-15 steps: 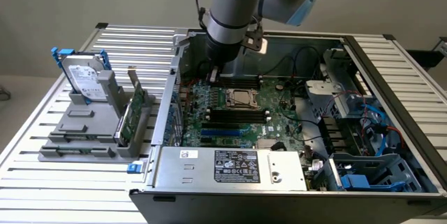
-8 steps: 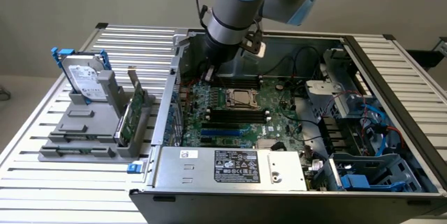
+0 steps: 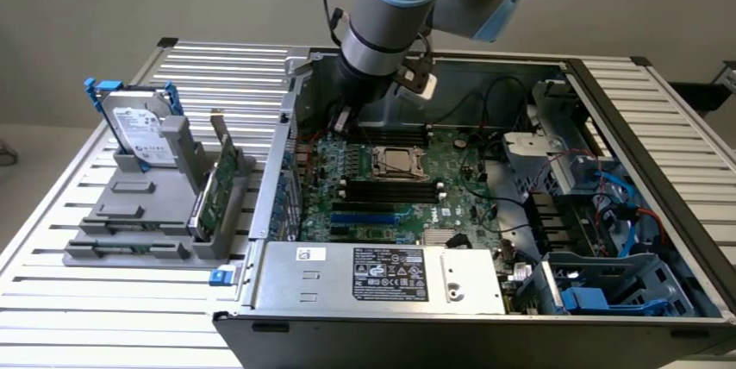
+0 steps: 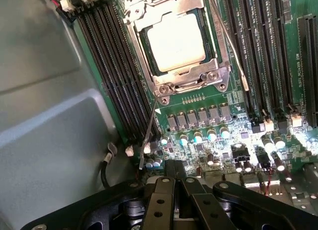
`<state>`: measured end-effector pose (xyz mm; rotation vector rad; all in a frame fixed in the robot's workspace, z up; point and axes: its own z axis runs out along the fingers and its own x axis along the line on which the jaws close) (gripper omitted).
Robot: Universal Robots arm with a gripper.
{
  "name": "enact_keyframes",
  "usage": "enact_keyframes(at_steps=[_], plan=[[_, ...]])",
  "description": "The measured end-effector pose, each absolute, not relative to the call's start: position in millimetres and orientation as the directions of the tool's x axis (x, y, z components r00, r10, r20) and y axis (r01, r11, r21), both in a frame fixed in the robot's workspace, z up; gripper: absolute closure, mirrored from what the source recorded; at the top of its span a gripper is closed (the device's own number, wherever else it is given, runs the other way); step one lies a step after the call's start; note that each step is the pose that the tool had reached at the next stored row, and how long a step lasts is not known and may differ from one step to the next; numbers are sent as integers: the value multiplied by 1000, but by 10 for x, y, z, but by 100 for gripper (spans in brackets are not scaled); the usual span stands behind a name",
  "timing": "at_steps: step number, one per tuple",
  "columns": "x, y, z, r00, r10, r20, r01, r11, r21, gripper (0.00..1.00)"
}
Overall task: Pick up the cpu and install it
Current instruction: 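Close the cpu cover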
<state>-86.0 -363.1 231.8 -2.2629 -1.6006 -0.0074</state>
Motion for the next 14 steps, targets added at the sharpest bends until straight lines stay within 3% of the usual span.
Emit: enact_keyframes(at_steps=[14], plan=[[-863, -3632, 2290, 533, 813, 234, 834, -460, -303, 89]])
